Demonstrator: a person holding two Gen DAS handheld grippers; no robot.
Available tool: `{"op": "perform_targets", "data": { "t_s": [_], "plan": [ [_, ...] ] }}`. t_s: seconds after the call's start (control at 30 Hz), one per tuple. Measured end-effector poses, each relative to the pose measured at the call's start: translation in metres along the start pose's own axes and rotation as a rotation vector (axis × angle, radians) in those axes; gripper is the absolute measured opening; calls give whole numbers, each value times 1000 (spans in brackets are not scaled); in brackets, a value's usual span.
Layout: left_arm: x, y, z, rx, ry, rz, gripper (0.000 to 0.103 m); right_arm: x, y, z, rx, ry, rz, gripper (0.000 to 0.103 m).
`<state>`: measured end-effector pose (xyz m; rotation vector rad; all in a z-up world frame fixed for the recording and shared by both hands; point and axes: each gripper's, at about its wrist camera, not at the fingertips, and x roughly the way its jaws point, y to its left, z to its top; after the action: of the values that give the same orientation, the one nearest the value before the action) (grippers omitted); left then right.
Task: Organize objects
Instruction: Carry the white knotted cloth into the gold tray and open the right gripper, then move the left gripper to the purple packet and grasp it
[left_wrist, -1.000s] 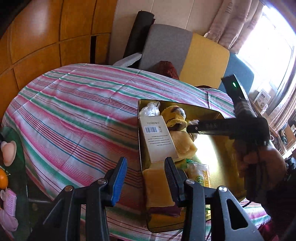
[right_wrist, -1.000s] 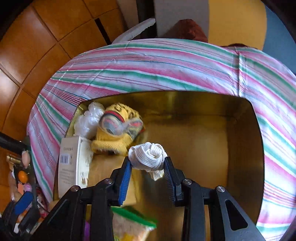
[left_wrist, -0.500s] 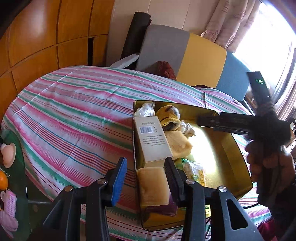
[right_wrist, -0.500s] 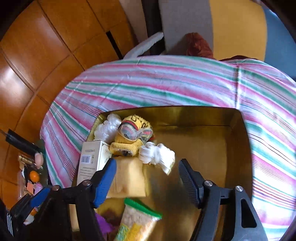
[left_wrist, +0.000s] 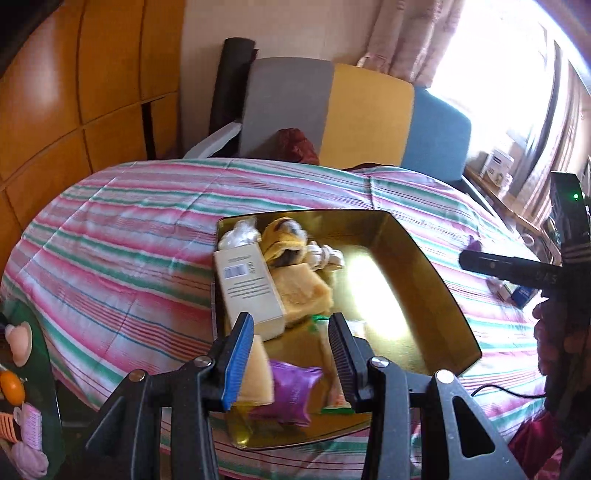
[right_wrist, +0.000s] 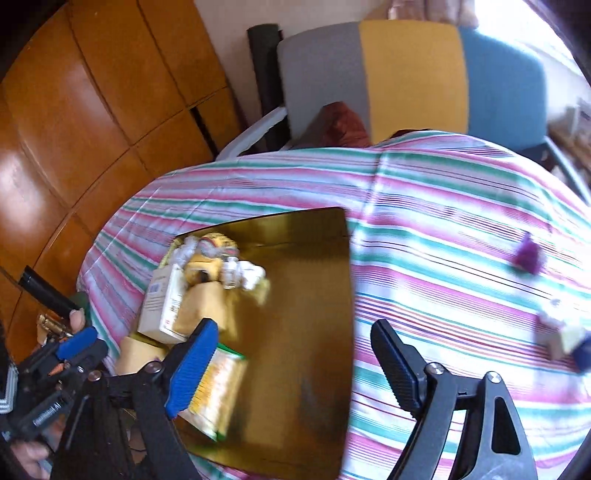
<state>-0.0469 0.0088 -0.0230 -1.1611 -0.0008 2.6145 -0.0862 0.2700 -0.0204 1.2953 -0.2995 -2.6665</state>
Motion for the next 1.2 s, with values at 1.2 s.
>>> {"op": "perform_targets", "data": {
  "t_s": [1.2],
  "plan": [
    [64, -230, 34, 395, 162, -223, 42, -136, -298, -78, 787, -392, -363, 89]
  ]
}}
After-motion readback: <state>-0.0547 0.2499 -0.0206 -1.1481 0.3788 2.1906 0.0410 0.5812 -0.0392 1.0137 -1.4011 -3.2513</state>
